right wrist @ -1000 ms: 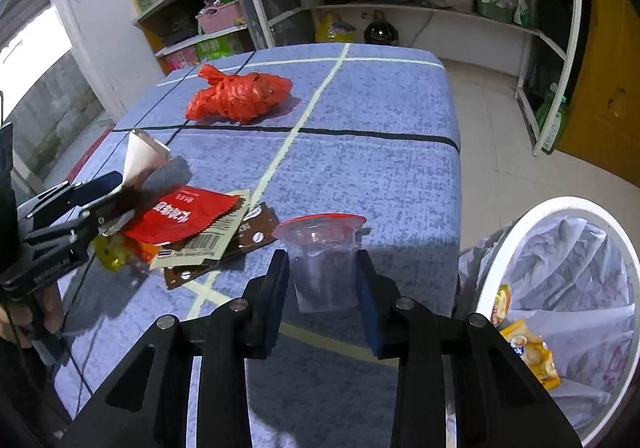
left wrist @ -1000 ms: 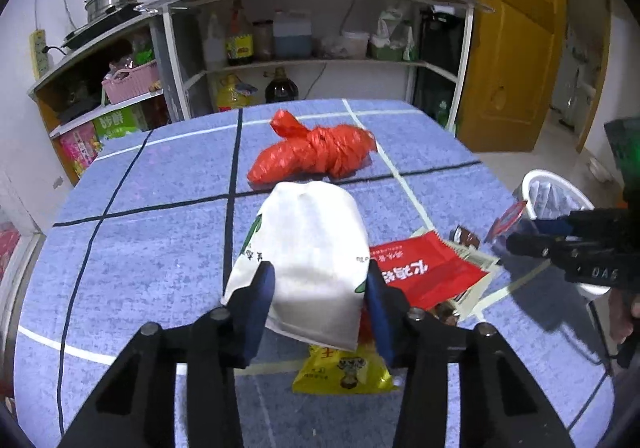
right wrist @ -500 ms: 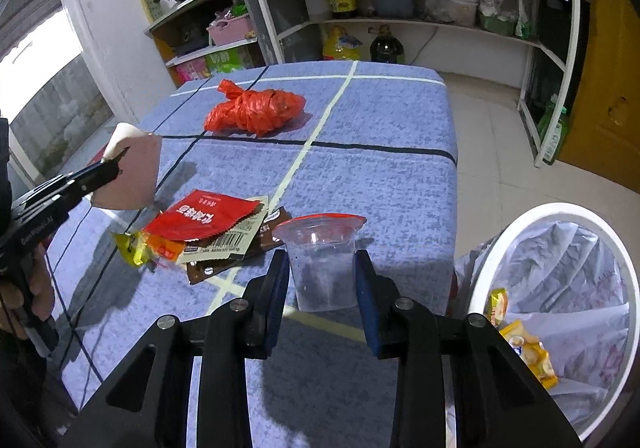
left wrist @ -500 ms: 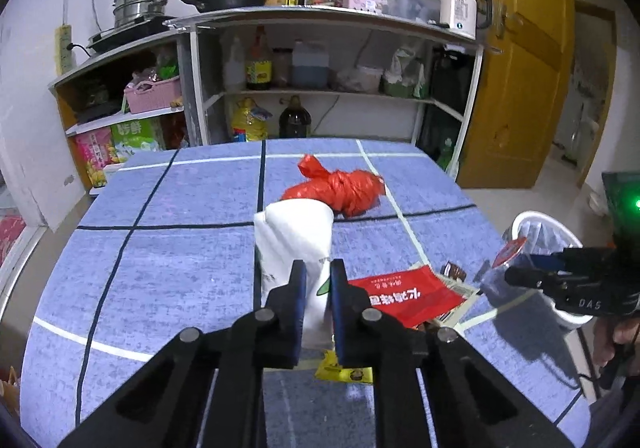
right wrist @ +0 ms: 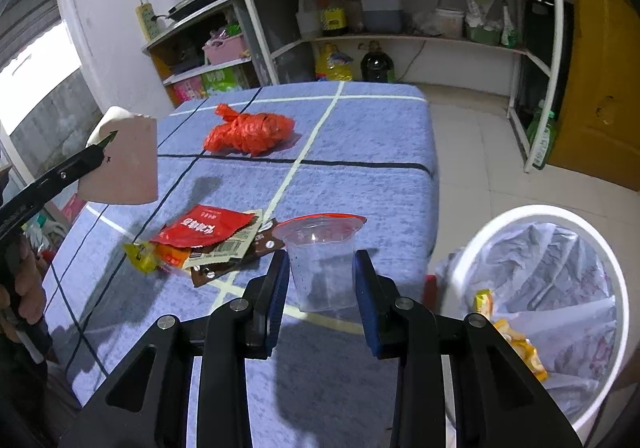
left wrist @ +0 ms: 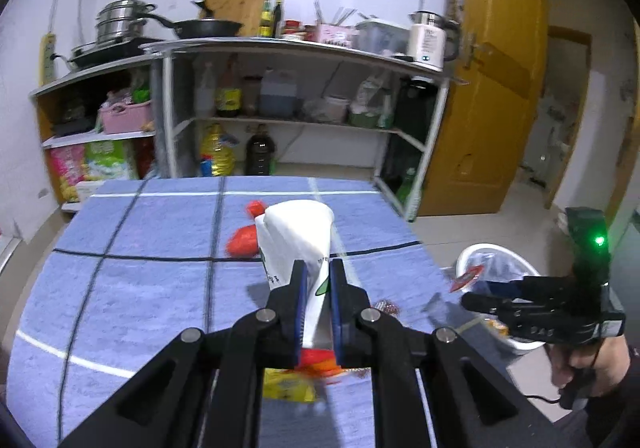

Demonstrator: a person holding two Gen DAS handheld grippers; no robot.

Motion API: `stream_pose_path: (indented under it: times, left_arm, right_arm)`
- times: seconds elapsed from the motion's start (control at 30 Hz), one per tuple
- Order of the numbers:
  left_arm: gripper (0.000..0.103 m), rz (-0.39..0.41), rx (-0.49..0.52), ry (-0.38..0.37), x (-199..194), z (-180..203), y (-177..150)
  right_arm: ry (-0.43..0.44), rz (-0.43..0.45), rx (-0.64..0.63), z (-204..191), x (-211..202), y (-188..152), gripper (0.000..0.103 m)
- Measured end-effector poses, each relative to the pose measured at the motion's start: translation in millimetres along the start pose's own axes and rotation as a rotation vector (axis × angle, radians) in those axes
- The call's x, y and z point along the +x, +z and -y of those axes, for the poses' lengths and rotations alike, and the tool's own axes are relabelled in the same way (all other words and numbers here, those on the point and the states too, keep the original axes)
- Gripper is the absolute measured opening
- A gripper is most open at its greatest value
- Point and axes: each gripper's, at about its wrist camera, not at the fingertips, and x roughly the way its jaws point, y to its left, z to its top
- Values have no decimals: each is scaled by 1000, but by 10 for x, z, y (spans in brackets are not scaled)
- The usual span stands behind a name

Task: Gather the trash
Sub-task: 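Carry both cups over the bin and open both grippers to drop them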

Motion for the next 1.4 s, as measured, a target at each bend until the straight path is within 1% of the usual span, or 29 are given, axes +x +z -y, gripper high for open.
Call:
stream_pose_path:
  times: [0.2, 0.5, 0.6, 0.77, 0.9, 0.97, 1.1, 1.2, 1.23, 1.27, 1.33, 1.4]
  left_arm:
    - [11, -30, 42, -97, 184, 512, 24]
    - [11, -95, 121, -249, 531, 1433, -16]
    - [12, -122, 141, -295, 682, 1726, -51]
    - [12, -168, 171, -347, 931, 2094, -154]
    - [13, -209, 186, -372, 1149, 2283, -245]
    - [13, -222, 187, -374, 1230, 2339, -284]
    - [14, -240, 183, -382, 1288, 2402, -361]
    - [20, -243, 191, -368, 1315, 2417, -366]
    - [22, -244, 188, -369, 1313, 2415, -368]
    - [25, -244, 188, -364, 1307, 2415, -368]
    - [27, -241, 186, -360, 1294, 2409, -371]
    - [30, -235, 187, -345, 1270, 2394, -364]
  right_arm:
    - [-44, 24, 35, 244, -240, -129, 34]
    - [-137, 49, 156, 914, -653, -450, 34]
    - [-162, 47, 201, 1136, -721, -543, 34]
    - [-196, 24, 258, 1417, -754, -670, 34]
    - [-231, -1, 286, 1586, -735, -746, 35]
    - [-250, -15, 288, 1637, -711, -783, 35]
    - [-273, -37, 289, 1715, -677, -841, 35]
    - [-278, -29, 291, 1726, -705, -859, 35]
    - [-278, -26, 291, 1734, -707, -853, 37]
    - [-275, -22, 292, 1733, -716, -848, 43]
    - [-273, -15, 295, 1723, -721, -840, 50]
    - [-273, -9, 293, 1708, -748, -832, 50]
